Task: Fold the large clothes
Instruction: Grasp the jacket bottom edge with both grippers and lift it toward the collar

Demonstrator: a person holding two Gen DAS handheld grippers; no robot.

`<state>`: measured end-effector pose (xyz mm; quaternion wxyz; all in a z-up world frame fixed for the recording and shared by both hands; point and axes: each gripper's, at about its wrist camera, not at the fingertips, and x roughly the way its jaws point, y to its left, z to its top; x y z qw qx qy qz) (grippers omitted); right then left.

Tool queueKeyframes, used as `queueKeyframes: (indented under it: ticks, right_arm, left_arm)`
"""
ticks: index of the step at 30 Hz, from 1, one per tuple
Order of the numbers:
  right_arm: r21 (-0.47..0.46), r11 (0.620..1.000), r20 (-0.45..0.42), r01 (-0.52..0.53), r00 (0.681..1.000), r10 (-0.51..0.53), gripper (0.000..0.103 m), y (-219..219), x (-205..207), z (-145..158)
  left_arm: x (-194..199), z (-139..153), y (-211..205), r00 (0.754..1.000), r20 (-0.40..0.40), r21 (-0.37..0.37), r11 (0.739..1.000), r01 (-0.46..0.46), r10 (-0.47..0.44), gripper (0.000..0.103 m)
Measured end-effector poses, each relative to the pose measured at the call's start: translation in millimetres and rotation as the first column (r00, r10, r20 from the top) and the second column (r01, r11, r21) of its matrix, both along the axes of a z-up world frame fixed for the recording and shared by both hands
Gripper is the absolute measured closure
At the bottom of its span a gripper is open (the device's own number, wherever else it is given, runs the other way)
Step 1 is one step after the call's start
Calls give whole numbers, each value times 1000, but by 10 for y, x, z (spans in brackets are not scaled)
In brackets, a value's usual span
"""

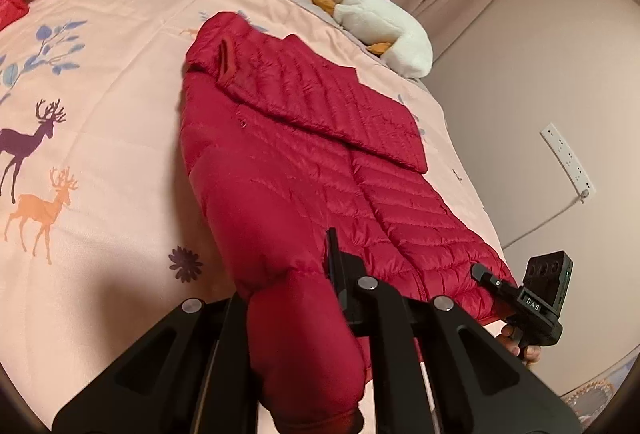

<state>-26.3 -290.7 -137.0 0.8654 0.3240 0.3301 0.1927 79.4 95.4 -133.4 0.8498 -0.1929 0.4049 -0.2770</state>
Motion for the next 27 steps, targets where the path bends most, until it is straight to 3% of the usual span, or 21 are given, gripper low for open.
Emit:
queueKeyframes:
  ticks: [27]
  right_arm:
    - [-24, 996, 149, -84, 985, 86, 92, -122, -351, 602]
  left_arm:
    - [-172, 546, -71, 995, 78, 70, 996, 60, -65, 94]
